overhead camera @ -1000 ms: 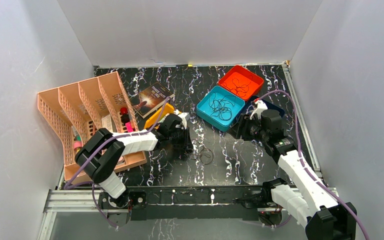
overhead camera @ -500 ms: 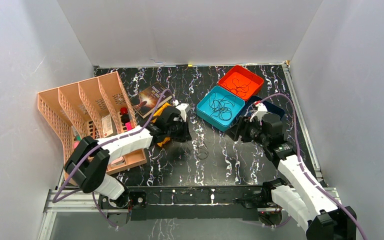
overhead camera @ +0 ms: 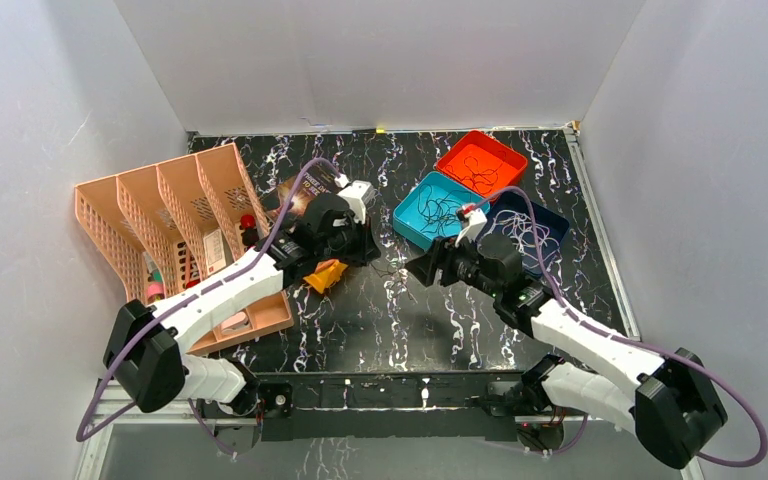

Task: Untangle the cables

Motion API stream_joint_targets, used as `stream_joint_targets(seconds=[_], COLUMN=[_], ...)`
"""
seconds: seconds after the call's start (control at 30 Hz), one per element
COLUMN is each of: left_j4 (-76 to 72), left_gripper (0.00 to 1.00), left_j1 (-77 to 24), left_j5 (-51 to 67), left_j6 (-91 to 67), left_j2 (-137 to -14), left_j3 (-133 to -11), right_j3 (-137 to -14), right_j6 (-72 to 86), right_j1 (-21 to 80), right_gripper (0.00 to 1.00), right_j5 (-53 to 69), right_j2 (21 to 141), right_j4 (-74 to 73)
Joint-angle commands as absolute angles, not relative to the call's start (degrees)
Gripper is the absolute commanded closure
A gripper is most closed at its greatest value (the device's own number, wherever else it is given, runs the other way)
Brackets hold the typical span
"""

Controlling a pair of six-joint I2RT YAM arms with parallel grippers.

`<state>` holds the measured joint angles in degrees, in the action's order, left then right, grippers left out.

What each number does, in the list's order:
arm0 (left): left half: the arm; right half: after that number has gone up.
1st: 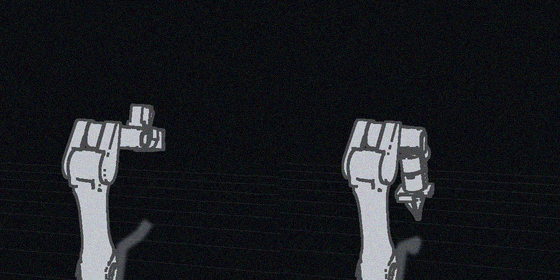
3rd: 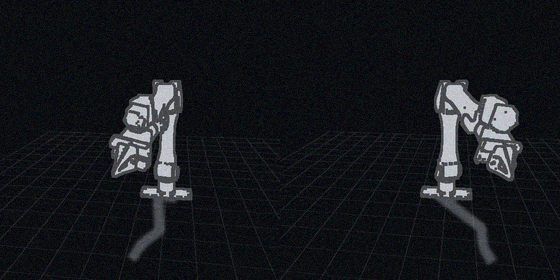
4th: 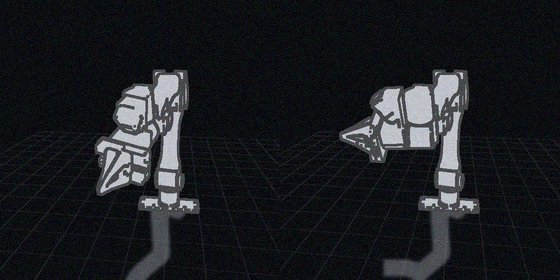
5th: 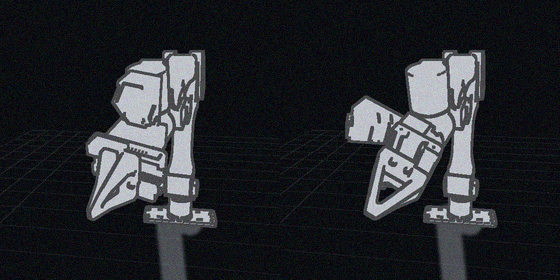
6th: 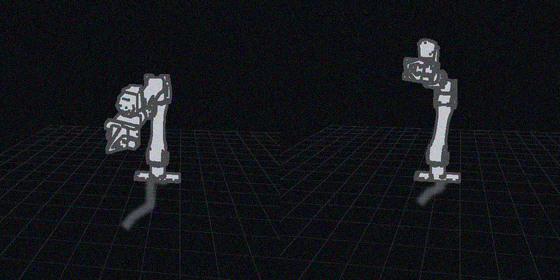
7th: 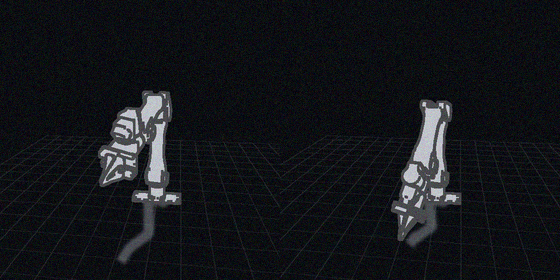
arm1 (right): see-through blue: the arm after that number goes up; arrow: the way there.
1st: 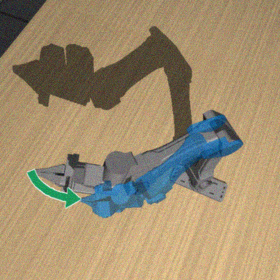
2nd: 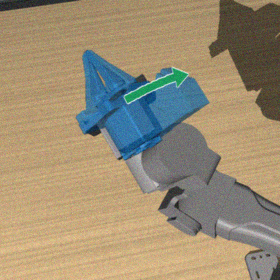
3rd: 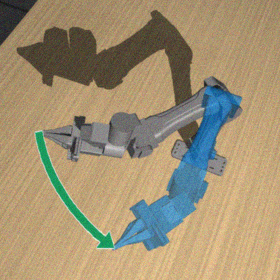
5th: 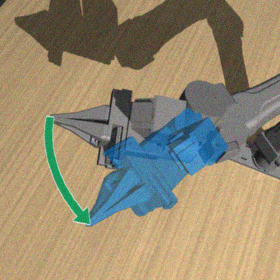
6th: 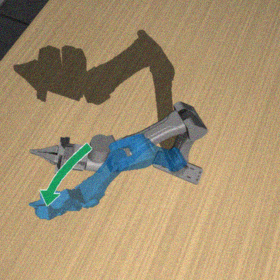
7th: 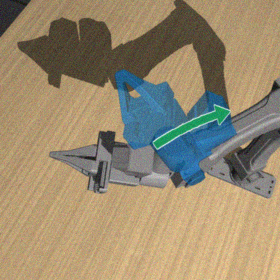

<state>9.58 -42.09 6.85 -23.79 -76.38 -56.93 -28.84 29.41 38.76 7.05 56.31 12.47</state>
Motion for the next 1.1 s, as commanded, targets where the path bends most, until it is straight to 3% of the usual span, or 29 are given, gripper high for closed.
stream_joint_targets(seconds=[0.0,0.5,0.83,1.07], left_j4=[13.0,15.4,21.0,25.0], left_gripper=[1.00,1.00,1.00,1.00], left_j1=[-41.7,-41.7,-41.7,-41.7], left_j5=[6.2,9.0,8.4,4.0], left_j6=[-22.5,-22.9,-20.9,-17.5], left_j2=[-73.0,-71.6,-70.8,-71.8], left_j3=[-59.8,-65.1,-76.2,-86.5], right_j3=[-29.4,-35.9,-34.8,-30.6], right_j6=[31.0,31.7,31.3,32.3], right_j1=[39.3,43.2,43.6,44.3], right_gripper=[0.27,0.27,0.28,0.29], right_j5=[3.0,2.5,3.9,5.3], right_j2=[59.5,75.2,83.8,83.6], right_j4=[29.9,39.8,41.7,42.0])
